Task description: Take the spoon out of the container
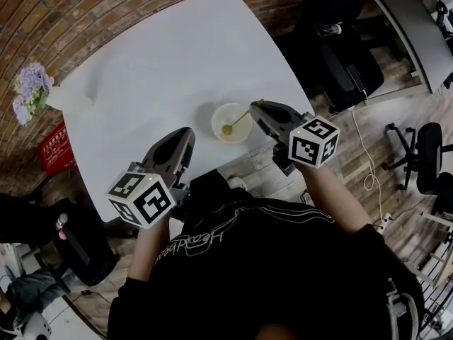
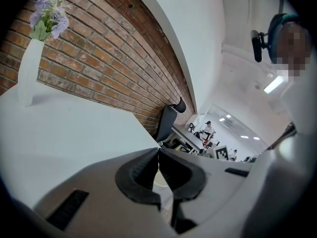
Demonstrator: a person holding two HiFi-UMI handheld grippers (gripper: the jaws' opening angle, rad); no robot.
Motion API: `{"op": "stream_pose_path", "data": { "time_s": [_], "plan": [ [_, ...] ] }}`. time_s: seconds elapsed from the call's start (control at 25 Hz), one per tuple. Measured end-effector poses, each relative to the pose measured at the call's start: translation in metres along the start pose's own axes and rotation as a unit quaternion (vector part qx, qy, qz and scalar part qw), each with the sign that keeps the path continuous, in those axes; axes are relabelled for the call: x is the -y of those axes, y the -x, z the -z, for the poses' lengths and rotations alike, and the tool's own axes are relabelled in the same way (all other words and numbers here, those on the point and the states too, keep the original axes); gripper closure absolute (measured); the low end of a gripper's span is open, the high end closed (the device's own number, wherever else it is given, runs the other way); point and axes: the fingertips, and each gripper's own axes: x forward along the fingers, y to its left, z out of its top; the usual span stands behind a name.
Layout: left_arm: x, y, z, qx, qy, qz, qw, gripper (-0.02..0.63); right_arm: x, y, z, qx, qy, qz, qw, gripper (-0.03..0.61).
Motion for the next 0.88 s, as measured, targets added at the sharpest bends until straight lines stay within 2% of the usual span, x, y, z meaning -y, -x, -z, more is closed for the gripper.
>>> {"op": "stream_pose_path", "data": {
  "time_s": [0.36,0.56,0.88],
  "plan": [
    [0.02,0.013,0.005,0.004,-0.01,0.01,0.9999,0.609,-0.02,0.017,-0.016,0.018,0.037,0.004,0.999,0.578],
    [0.031,0.023,0.0,0.01,-0.022,0.023,0.9995,0.609,-0.04,0.035,-0.041,0.048,0.052,0.007,0.997,0.578],
    [0.05,0.054,-0.009,0.025,-0.03,0.044,0.9983,0.609,-0.098,0.072,-0.08,0.102,0.064,0.0,0.993,0.58]
  ]
}}
